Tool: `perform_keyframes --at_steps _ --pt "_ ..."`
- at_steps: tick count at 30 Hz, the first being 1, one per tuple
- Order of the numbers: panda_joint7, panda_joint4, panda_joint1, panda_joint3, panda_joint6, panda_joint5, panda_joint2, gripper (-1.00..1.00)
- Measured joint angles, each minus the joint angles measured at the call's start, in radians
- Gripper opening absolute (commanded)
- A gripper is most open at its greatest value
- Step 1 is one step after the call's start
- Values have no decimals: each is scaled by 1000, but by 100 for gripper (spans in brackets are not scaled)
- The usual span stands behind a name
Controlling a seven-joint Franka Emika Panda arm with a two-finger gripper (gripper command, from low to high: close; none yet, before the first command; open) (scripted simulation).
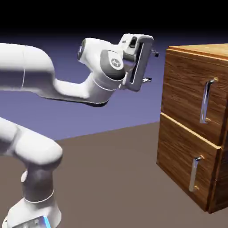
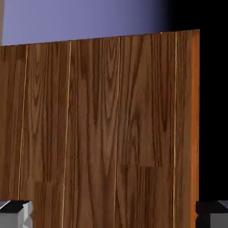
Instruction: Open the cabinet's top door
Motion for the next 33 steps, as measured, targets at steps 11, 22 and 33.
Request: perform_keyframes --at_steps 11,22,33 --pt "-216 98 185 -217 -16 -478 -100 100" --pt "-432 196 370 -434 -31 -957 -201 100" --pt "-635 287 543 -637 -46 -1404 -295 100"
